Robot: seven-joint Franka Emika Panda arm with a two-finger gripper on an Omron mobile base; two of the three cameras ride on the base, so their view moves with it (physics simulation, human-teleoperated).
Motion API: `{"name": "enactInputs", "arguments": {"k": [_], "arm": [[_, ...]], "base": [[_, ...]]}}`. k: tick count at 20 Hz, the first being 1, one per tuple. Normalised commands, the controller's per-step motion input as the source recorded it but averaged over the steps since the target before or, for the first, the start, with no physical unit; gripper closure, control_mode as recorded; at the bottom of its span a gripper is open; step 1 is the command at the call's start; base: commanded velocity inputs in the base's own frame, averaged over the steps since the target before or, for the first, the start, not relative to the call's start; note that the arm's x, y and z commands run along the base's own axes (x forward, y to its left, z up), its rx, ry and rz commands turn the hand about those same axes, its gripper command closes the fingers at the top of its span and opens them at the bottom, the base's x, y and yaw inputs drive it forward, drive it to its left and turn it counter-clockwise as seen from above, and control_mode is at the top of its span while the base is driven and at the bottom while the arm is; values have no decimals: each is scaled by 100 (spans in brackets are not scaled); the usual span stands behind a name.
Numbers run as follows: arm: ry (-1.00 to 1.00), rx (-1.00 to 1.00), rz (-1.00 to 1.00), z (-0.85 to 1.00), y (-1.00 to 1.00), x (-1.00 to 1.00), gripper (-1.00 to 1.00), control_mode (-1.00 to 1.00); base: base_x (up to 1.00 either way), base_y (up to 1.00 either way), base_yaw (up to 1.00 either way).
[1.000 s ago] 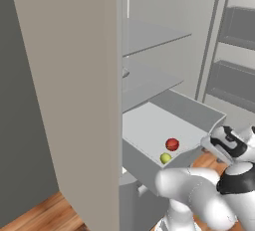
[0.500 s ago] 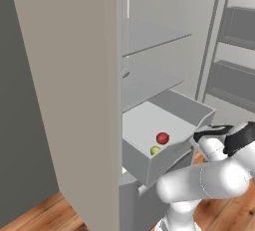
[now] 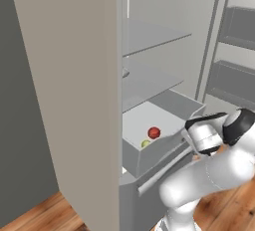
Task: Place the onion and lemon inside the fridge drawer. Close the drawer after placing the vegetables.
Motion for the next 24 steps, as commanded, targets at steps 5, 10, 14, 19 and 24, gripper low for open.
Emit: {"name": "enactInputs", "arguments": {"k": [5, 10, 14, 19, 24], "arm": [[0, 2, -4, 21, 29, 46, -100, -100], [0, 0, -8, 15, 36, 45, -100, -100], [0, 0, -10, 3, 29, 44, -100, -100], [0, 1, -10, 0, 30, 50, -100, -100], [0, 3, -10, 0, 31, 49, -100, -100]], "base": [[0, 0, 0], [0, 0, 0], [0, 0, 0], [0, 0, 0], [0, 0, 0]]}}
